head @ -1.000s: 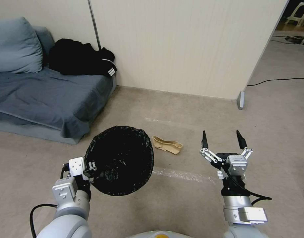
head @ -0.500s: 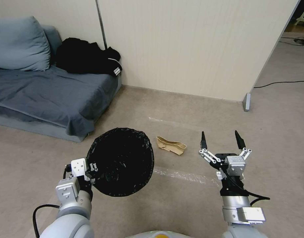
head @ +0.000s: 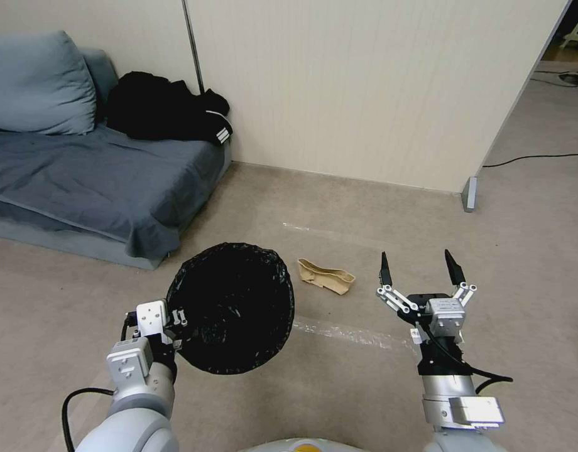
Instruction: Pick up the trash bin, then pick up the garbage from the floor and place it into the trash bin.
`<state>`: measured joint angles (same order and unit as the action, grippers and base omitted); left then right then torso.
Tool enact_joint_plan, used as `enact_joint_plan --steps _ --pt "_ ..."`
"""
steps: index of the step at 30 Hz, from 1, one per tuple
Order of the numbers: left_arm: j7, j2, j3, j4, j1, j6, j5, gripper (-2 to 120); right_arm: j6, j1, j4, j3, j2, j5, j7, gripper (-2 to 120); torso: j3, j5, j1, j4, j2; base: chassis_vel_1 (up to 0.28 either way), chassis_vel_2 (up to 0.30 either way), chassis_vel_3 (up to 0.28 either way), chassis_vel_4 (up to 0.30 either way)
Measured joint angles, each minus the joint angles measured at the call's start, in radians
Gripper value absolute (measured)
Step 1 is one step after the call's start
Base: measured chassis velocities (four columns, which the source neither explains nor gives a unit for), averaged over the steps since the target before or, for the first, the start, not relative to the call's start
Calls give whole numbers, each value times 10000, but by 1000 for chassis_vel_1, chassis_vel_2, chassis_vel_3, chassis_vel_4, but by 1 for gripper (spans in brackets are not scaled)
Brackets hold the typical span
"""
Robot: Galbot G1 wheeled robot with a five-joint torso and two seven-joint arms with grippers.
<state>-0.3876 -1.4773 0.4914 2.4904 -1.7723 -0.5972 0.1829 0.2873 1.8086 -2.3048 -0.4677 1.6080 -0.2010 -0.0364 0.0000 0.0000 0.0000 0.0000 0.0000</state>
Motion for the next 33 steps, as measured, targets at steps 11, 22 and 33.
enact_joint_plan --steps 11,22,33 --pt "-101 16 -6 82 -149 -13 -23 1 44 69 -98 -7 0 37 252 100 0 0 0 0 0 -2 3 6 -2" --pt "-109 -55 -35 91 -215 -58 -162 1 86 80 -116 27 0 86 436 100 0 0 0 0 0 -144 142 150 -146" --pt "-105 -103 -15 106 -225 -58 -210 1 405 31 -102 -22 0 96 689 100 1 0 1 -1 0 -192 185 197 -182"
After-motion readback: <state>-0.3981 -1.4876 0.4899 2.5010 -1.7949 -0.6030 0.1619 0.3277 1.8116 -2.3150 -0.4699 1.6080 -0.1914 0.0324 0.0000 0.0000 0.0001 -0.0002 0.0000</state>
